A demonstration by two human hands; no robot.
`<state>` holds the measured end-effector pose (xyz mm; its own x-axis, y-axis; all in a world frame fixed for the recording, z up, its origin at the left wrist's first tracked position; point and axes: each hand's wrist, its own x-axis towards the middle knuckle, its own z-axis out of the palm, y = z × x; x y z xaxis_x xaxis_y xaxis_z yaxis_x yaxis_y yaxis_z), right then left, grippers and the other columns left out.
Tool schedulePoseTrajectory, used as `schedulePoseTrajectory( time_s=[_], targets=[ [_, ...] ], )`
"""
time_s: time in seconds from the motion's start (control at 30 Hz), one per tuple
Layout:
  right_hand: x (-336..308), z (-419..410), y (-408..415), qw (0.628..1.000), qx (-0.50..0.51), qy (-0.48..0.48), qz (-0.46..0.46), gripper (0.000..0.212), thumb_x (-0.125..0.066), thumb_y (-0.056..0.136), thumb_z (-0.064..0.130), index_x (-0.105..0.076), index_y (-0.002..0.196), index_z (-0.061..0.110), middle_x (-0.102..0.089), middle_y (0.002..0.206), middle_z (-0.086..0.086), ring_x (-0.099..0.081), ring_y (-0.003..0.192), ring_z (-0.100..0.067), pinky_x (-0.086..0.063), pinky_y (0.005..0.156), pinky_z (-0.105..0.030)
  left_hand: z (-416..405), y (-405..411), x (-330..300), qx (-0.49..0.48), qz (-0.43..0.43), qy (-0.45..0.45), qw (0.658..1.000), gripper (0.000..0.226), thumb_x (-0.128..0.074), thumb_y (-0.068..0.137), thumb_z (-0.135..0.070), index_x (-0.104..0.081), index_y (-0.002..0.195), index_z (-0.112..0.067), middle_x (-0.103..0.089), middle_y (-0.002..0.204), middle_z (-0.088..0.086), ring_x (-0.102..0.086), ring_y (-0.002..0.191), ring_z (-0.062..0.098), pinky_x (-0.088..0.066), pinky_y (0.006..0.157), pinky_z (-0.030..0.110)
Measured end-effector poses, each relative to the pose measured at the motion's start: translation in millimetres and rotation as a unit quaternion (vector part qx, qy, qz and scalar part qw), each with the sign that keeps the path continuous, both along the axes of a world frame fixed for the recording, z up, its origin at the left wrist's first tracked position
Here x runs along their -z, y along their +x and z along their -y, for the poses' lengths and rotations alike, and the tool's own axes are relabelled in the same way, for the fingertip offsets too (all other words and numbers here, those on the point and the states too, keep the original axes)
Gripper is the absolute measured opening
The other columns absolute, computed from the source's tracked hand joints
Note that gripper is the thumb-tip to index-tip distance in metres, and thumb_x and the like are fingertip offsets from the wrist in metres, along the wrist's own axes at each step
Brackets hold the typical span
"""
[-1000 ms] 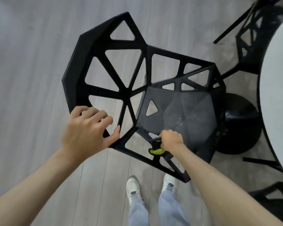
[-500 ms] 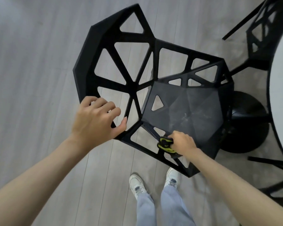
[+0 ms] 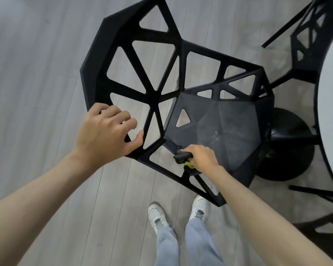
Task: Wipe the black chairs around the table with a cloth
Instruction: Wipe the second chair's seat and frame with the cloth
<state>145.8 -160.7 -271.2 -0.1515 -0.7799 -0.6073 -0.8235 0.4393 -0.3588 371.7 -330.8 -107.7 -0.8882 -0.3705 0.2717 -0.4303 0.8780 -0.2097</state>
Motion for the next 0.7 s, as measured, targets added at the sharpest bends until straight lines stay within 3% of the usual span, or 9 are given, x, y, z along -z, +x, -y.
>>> schedulePoseTrajectory(
  time_s=[0.13,0.23,0.43,0.57,0.7],
  targets=[
    [-5.7,-40.4,-21.2,0.998,-0.033,0.05,0.017,0.041,-0.064,0.086,0.02,-0.067,0.118,0.045,-0.073,0.11,0.001,-0.068,0.105,-0.033,-0.056,0.09,-0.042,3.9,2.1,1.3,0.022,0.001,-0.013,1.0,0.036,-0.058,0.099,-0.036,-0.067,0.073,-0.014,-0.07,0.076,0.001,-0.066,0.075,0.026,-0.046,0.079,0.042],
    [-22.8,-82.2,-35.6,0.993,-0.083,0.086,-0.001,0.041,-0.061,0.082,0.022,-0.068,0.116,0.043,-0.074,0.111,0.003,-0.069,0.106,-0.032,-0.055,0.088,-0.039,8.8,4.4,1.7,0.039,-0.005,-0.021,0.999,0.034,-0.058,0.101,-0.031,-0.066,0.073,-0.013,-0.07,0.077,0.002,-0.067,0.077,0.028,-0.048,0.079,0.043],
    [-22.7,-117.6,8.6,0.997,0.067,-0.031,0.019,0.039,-0.068,0.089,0.025,-0.069,0.124,0.042,-0.075,0.113,0.015,-0.069,0.109,-0.019,-0.052,0.088,-0.032,37.8,9.9,3.0,0.026,0.004,-0.056,0.998,0.035,-0.053,0.103,-0.032,-0.067,0.078,-0.012,-0.07,0.081,0.004,-0.066,0.083,0.028,-0.046,0.083,0.043],
    [-8.3,-108.5,47.5,0.984,0.142,-0.108,0.029,0.041,-0.074,0.088,0.023,-0.07,0.126,0.038,-0.075,0.111,0.013,-0.069,0.106,-0.02,-0.054,0.086,-0.032,72.8,12.5,-2.8,-0.002,0.03,-0.067,0.997,0.039,-0.042,0.109,-0.035,-0.069,0.092,-0.011,-0.071,0.098,0.007,-0.064,0.101,0.03,-0.044,0.089,0.046],
    [-1.4,-103.2,65.2,0.976,0.17,-0.134,0.006,0.041,-0.072,0.09,0.018,-0.068,0.124,0.04,-0.061,0.095,0.01,-0.064,0.092,-0.023,-0.051,0.077,-0.033,43.7,8.0,-6.9,-0.042,-0.059,-0.055,0.996,0.023,-0.046,0.106,-0.018,-0.069,0.106,-0.013,-0.069,0.116,0.006,-0.061,0.12,0.028,-0.044,0.099,0.045]
  ],
)
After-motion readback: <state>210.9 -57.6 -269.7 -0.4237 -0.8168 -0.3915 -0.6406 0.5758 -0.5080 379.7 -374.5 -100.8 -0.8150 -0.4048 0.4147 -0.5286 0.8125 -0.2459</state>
